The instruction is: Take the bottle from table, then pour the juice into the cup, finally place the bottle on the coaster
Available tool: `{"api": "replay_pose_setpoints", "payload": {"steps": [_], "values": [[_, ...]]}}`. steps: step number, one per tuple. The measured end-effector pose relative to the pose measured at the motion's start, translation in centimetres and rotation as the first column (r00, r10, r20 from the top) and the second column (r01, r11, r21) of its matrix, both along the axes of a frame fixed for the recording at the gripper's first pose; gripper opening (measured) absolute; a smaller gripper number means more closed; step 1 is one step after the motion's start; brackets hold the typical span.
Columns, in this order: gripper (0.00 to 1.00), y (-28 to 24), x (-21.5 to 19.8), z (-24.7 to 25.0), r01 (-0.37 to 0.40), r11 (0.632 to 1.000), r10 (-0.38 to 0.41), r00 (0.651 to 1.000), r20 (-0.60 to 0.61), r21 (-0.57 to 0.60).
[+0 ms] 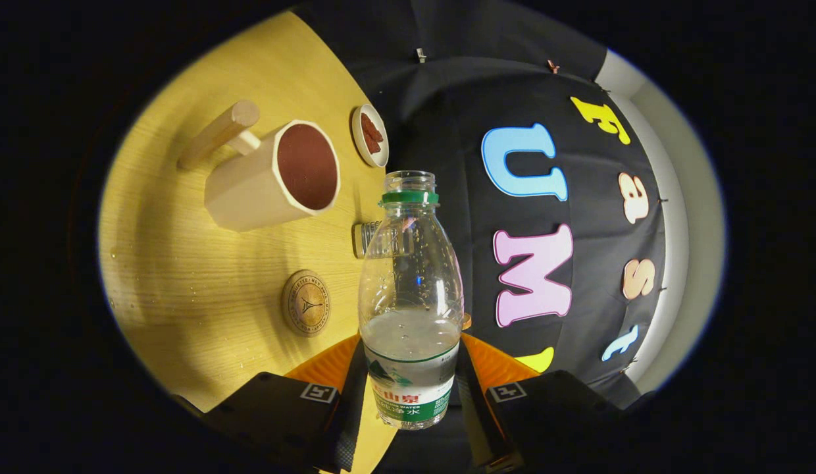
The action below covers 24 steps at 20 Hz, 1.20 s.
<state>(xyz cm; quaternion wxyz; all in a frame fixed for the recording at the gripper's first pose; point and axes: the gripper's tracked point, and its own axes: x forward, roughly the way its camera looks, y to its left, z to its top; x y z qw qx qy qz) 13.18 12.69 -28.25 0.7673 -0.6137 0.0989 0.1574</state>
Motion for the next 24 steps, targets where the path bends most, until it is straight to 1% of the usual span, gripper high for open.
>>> {"api": "replay_pose_setpoints", "payload": {"steps": [6,12,24], "values": [[0.68,0.1,0.3,0.1,-0.025,0.996,0.025,1.0,0.001,-0.089],[0.68,0.5,0.5,-0.1,-0.055,0.981,0.057,0.998,0.01,-0.185],[0.68,0.9,1.3,0.0,-0.079,0.962,0.087,0.996,0.02,-0.262]]}}
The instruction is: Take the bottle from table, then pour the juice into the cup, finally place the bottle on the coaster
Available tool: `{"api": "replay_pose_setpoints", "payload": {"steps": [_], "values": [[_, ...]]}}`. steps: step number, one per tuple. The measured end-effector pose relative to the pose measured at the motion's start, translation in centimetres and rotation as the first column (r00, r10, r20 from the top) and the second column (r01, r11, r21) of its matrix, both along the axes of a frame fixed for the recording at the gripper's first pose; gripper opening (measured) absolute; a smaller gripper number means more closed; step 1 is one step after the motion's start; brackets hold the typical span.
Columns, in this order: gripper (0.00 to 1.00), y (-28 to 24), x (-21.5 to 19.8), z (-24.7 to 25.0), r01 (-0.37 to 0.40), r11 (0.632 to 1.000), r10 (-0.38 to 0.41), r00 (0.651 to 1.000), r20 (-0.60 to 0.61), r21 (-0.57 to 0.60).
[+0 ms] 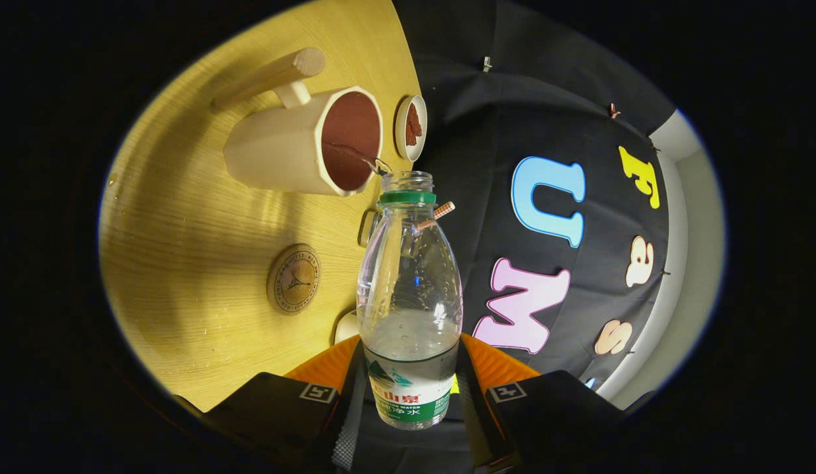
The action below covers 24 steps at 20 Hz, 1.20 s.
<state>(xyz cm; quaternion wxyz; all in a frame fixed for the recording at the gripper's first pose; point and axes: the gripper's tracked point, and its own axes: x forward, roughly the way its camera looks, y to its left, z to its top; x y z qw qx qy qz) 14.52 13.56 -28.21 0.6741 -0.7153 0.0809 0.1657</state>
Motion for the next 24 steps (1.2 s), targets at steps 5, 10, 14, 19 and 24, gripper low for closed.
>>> {"api": "replay_pose_setpoints", "payload": {"steps": [5,10,14,19,24], "values": [[0.68,0.3,0.3,0.3,-0.028,0.999,0.028,1.0,0.012,-0.034],[0.68,0.8,0.6,0.7,-0.06,0.996,0.062,0.998,0.028,-0.071],[0.68,1.1,0.8,1.2,-0.088,0.991,0.093,0.995,0.042,-0.104],[0.68,1.3,0.9,1.7,-0.11,0.982,0.121,0.991,0.059,-0.154],[0.68,1.8,1.0,2.4,-0.14,0.969,0.157,0.985,0.071,-0.204]]}}
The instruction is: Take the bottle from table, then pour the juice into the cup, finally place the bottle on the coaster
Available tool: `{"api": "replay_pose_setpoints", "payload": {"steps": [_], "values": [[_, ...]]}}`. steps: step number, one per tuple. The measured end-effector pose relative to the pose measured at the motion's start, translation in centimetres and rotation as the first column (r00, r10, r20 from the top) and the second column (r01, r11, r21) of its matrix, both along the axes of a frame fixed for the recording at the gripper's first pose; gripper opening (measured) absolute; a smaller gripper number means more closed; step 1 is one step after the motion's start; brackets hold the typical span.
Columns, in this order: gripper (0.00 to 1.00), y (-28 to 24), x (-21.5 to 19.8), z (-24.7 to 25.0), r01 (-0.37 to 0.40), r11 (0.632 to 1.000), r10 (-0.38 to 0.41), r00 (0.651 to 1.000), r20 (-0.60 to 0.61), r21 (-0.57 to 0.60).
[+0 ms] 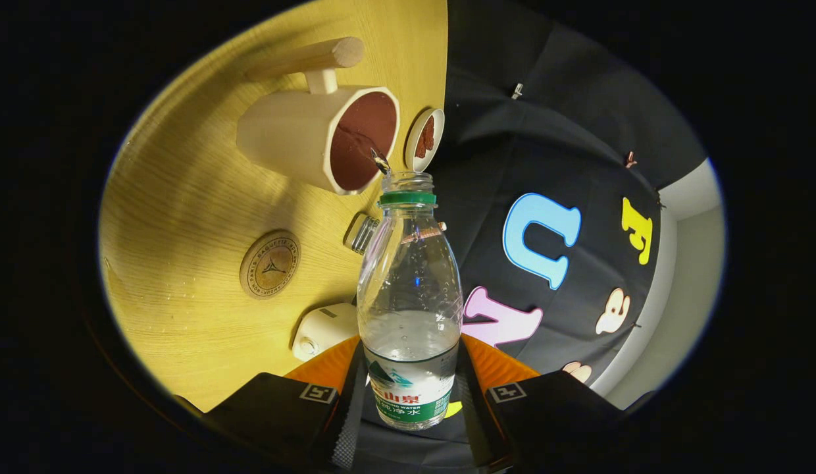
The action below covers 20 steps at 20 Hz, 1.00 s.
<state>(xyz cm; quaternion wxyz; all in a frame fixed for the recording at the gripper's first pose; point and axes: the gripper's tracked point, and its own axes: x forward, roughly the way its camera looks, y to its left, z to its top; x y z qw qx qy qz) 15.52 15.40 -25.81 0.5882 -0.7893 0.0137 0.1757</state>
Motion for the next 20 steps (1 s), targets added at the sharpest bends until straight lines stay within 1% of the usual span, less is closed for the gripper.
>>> {"api": "replay_pose_setpoints", "payload": {"steps": [11,20], "values": [[0.68,0.7,0.6,0.9,-0.07,0.993,0.072,0.997,0.016,-0.098],[0.68,1.2,1.2,3.1,-0.121,0.978,0.131,0.99,0.049,-0.169]]}}
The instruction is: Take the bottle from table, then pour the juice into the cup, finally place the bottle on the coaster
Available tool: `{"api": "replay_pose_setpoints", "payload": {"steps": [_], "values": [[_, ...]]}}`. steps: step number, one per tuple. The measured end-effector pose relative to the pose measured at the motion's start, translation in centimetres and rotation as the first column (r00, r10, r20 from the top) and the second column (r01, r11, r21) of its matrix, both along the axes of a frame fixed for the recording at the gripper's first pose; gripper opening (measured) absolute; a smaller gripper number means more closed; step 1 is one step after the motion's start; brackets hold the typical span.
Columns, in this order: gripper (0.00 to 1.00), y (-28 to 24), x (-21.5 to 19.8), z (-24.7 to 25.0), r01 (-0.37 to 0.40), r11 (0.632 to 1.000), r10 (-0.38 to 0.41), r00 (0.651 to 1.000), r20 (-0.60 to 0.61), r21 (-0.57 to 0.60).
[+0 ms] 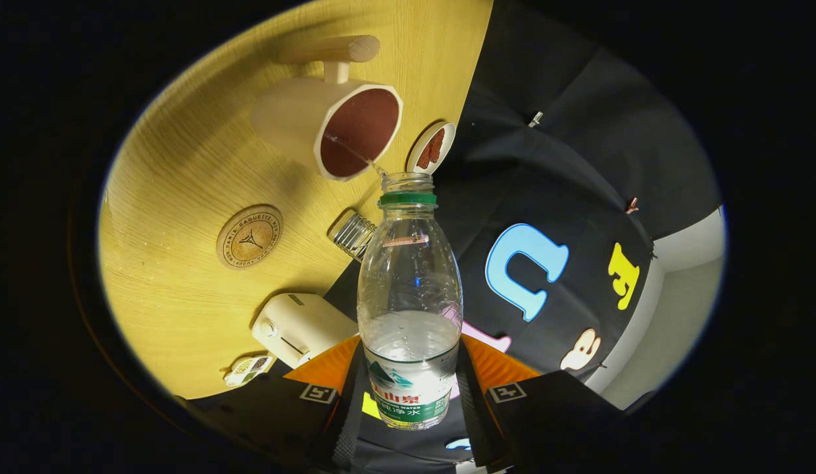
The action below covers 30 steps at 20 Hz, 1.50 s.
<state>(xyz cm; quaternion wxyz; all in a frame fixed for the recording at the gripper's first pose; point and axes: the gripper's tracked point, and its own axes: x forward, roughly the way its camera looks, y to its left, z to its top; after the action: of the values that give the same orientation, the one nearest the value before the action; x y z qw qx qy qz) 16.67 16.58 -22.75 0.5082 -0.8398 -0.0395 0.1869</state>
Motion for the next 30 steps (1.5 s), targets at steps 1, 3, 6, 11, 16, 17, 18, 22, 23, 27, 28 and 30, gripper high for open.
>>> {"api": "replay_pose_setpoints", "payload": {"steps": [1,3,6,11,16,17,18,22,23,27,28,30], "values": [[0.68,0.1,0.2,0.1,-0.013,1.0,0.013,1.0,0.008,-0.012],[0.68,0.2,0.4,0.5,-0.032,0.999,0.032,0.999,0.011,-0.031],[0.68,0.4,0.4,1.2,-0.055,0.997,0.056,0.998,0.02,-0.047],[0.68,0.1,0.5,1.8,-0.063,0.997,0.064,0.998,0.026,-0.053],[0.68,0.3,0.3,1.6,-0.075,0.996,0.076,0.997,0.024,-0.053],[0.68,0.4,0.4,1.6,-0.075,0.996,0.077,0.997,0.025,-0.053],[0.68,0.3,0.4,1.5,-0.075,0.996,0.076,0.997,0.026,-0.052],[0.69,-0.2,0.4,0.4,-0.037,0.999,0.037,0.999,-0.007,0.008],[0.69,-0.3,0.2,0.1,-0.015,0.999,0.016,1.0,-0.02,0.049],[0.69,-0.5,-1.1,-2.6,0.086,0.97,-0.064,0.992,-0.106,0.226],[0.69,-0.5,-1.4,-3.6,0.12,0.955,-0.083,0.986,-0.144,0.271],[0.7,-0.6,-2.3,-5.0,0.192,0.908,-0.117,0.97,-0.213,0.372]]}}
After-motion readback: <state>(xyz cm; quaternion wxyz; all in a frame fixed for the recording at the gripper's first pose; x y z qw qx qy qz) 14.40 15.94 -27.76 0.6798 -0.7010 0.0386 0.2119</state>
